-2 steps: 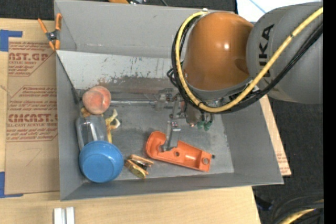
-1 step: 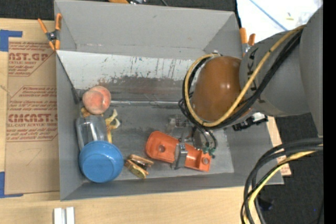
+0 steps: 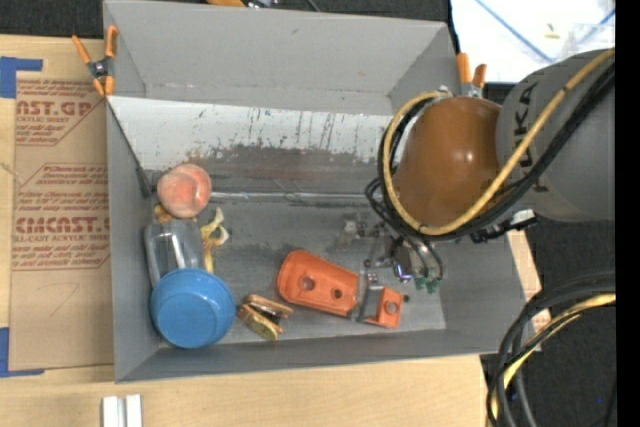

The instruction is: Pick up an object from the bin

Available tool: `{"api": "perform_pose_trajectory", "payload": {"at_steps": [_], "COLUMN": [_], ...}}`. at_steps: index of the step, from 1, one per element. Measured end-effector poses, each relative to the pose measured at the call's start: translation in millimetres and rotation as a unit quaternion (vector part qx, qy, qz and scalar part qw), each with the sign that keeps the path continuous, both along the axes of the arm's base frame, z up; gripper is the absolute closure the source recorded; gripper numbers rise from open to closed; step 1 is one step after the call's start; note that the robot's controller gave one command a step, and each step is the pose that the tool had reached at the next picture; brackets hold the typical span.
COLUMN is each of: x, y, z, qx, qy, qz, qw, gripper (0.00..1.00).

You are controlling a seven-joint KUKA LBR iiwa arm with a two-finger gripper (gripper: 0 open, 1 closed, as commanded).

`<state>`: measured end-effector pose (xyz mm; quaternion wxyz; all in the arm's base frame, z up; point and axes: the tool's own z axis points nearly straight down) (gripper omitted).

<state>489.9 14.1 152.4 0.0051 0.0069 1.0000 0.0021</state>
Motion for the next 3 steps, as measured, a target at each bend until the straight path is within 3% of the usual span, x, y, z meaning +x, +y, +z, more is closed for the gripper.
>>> {"api": "perform_pose_trajectory", "payload": {"at_steps": [1,2,3], "x": [-0.5,8.1,-5.2], "y": [9.0,-2.3,9.1], "z": [-34.4,-82.9,-83.4], "qx": [0.000,0.001,0.001], "qy": [0.0072,-0.0009,0.0068], "qz": [-0.128,-0.078,-0.166], "qw": [0.9918,0.9969,0.9861], "gripper": [0.00,0.00,1.00]}}
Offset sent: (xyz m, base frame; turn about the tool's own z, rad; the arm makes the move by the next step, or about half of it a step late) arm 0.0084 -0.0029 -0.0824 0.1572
